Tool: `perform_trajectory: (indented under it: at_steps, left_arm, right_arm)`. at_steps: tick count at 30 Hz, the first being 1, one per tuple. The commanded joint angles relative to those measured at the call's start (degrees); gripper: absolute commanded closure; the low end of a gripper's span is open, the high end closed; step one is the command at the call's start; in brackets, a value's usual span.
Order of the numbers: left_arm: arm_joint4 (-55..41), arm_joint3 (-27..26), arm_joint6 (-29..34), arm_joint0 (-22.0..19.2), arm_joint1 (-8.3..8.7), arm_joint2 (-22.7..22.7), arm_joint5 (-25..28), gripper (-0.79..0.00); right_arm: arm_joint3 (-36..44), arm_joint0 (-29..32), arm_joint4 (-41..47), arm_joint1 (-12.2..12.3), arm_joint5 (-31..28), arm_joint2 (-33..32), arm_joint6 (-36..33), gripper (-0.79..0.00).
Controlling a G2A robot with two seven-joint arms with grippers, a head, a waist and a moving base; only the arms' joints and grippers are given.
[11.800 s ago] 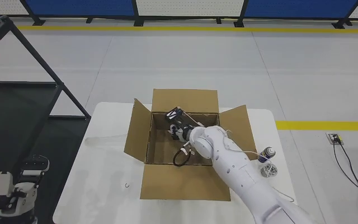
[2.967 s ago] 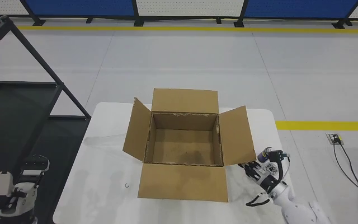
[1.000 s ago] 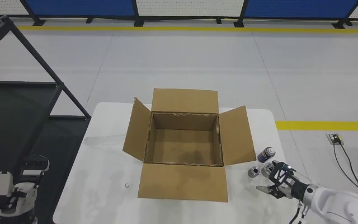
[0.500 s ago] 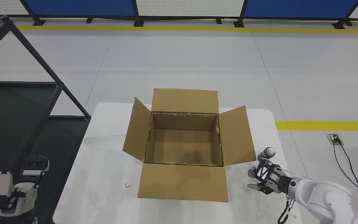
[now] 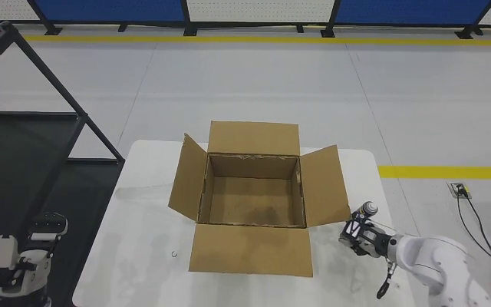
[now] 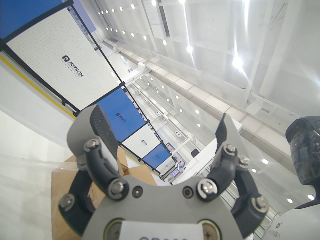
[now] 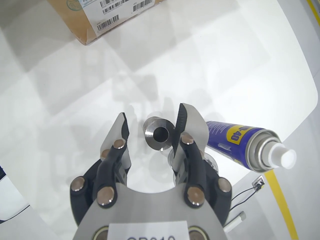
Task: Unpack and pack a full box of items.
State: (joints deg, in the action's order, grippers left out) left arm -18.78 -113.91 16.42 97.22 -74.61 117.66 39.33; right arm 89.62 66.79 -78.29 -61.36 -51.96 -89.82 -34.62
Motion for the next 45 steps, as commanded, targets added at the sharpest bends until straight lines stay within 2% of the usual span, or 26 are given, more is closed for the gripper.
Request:
perform_trajectory:
  at_steps: [1,8,10,15,24,39,42,43,45]
  left_arm:
    - [0.0,0.0,0.0,0.0,0.0,0.0,0.0,-0.785]
    - [0.0,0.0,0.0,0.0,0.0,0.0,0.0,-0.785]
    - [0.0,0.0,0.0,0.0,0.0,0.0,0.0,-0.785]
    - [0.0,0.0,0.0,0.0,0.0,0.0,0.0,-0.785]
    - [0.0,0.0,0.0,0.0,0.0,0.0,0.0,-0.785]
    - [0.0,0.0,0.0,0.0,0.0,0.0,0.0,-0.785]
    - [0.0,0.0,0.0,0.0,0.0,0.0,0.0,-0.785]
    - [0.0,0.0,0.0,0.0,0.0,0.0,0.0,-0.785]
    - [0.0,0.0,0.0,0.0,0.0,0.0,0.0,-0.785]
  right_arm:
    - [0.1,-0.06,0.09,0.06,1.0,0.52,-0.83,-0.382]
    - [0.55,-0.46,0.9,0.34,2.95,1.33,-1.67,-0.385]
    - [0.77,-0.46,1.12,0.48,2.62,1.46,-1.59,-0.44]
    - [1.29,-0.29,1.38,0.8,2.95,1.58,-1.69,-0.449]
    - [0.11,-0.65,1.57,1.28,3.7,2.36,-2.39,-0.406]
    - [-4.28,-3.28,3.03,1.77,3.21,5.59,-4.53,-0.431]
    - [-4.96,-3.5,3.72,1.95,2.8,5.69,-4.97,-0.388]
    - [-5.07,-3.49,3.84,2.02,2.8,5.69,-5.0,-0.326]
    - [-4.91,-3.25,4.38,2.14,2.97,5.52,-4.67,-0.049]
